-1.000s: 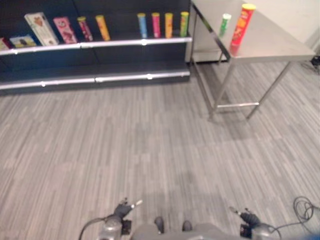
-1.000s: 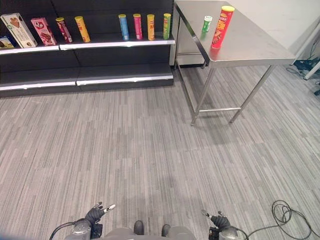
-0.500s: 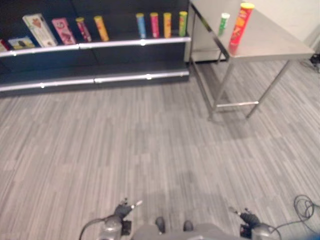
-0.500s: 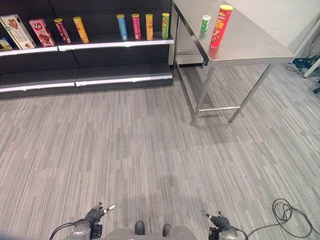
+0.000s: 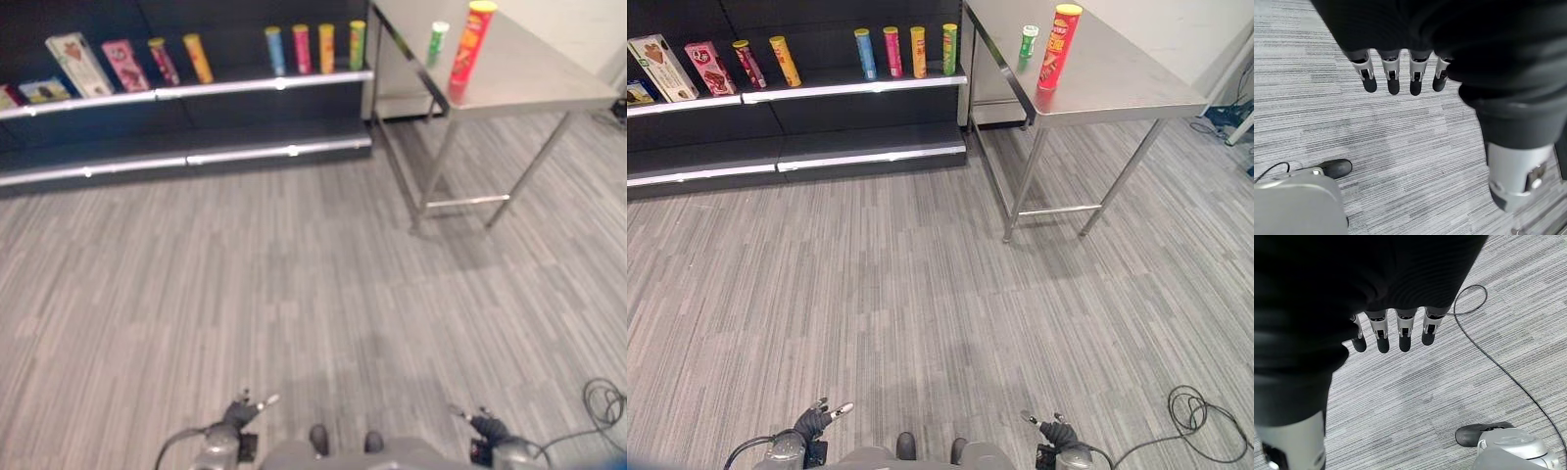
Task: Put the goods on the table back onto the shelves and tidy them up.
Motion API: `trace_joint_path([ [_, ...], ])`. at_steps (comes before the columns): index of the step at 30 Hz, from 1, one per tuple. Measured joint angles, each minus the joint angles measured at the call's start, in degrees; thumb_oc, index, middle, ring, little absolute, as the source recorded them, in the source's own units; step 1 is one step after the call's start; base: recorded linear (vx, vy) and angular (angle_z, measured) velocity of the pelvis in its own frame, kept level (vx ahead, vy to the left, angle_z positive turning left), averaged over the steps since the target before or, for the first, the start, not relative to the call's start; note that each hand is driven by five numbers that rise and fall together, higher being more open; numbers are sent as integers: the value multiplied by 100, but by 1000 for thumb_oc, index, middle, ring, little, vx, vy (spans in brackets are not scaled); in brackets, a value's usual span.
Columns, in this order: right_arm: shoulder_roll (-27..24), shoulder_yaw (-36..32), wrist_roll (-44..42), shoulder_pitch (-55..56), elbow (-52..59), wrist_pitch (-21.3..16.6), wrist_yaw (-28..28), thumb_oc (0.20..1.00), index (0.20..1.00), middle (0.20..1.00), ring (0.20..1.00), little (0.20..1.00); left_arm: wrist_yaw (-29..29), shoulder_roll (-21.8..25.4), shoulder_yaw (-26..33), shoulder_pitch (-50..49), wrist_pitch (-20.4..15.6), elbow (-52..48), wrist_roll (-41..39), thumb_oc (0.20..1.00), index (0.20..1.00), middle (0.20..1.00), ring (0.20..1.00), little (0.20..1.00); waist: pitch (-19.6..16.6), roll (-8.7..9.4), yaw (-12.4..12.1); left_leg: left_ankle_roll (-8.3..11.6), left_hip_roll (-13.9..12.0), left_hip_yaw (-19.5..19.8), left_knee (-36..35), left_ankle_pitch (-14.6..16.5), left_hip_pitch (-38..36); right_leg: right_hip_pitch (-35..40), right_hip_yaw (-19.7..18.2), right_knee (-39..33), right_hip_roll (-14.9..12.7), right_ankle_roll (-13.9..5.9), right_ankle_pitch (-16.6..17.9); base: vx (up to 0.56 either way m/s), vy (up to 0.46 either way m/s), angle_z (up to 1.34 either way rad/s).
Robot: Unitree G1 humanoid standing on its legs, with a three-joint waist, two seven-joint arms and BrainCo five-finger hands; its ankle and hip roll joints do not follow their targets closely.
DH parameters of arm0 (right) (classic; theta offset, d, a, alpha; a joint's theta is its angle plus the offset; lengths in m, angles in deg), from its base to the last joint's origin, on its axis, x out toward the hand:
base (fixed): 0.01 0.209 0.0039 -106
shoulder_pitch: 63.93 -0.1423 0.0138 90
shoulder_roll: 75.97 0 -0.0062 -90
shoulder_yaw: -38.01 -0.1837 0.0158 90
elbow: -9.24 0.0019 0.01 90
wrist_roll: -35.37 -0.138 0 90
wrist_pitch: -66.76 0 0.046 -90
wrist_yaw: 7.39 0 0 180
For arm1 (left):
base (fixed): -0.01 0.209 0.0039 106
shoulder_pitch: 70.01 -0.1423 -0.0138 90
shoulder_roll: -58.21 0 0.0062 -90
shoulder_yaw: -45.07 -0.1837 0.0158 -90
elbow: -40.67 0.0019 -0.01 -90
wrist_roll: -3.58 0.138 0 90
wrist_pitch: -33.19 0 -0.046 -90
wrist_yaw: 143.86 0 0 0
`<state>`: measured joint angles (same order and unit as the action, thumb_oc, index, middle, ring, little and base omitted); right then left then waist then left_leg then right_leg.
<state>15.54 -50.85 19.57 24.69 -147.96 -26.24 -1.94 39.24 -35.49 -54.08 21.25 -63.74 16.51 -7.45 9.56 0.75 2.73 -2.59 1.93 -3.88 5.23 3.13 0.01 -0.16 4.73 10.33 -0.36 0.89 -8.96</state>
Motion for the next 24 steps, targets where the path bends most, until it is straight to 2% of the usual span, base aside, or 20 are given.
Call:
trace_joint_path([
  [21, -17, 8, 11, -22, 2, 12, -8, 1000, 1000, 1000, 1000, 1000, 1, 6, -106, 112, 4, 23, 94, 1000, 1000, 1000, 1000, 1000, -2, 43, -5, 0, 11, -58, 15, 2, 41, -159, -87, 196, -16, -21, -75, 6, 14, -2],
  [23, -19, 10, 10, -58, 2, 12, -8, 1000, 1000, 1000, 1000, 1000, 5, 12, -106, 134, 4, 17, 93, 1000, 1000, 1000, 1000, 1000, 6, 96, -16, 14, 40, 46, 201, 26, 247, -239, -144, 192, -56, -4, -42, 41, 107, -13],
  [24, -20, 13, 10, -139, 6, 18, -6, 1000, 1000, 1000, 1000, 1000, 7, 16, -103, 123, 9, 22, 93, 1000, 1000, 1000, 1000, 1000, 31, 133, -35, 87, 50, 209, 337, 97, 425, -308, -257, 164, -89, 0, 44, 61, 171, -30],
])
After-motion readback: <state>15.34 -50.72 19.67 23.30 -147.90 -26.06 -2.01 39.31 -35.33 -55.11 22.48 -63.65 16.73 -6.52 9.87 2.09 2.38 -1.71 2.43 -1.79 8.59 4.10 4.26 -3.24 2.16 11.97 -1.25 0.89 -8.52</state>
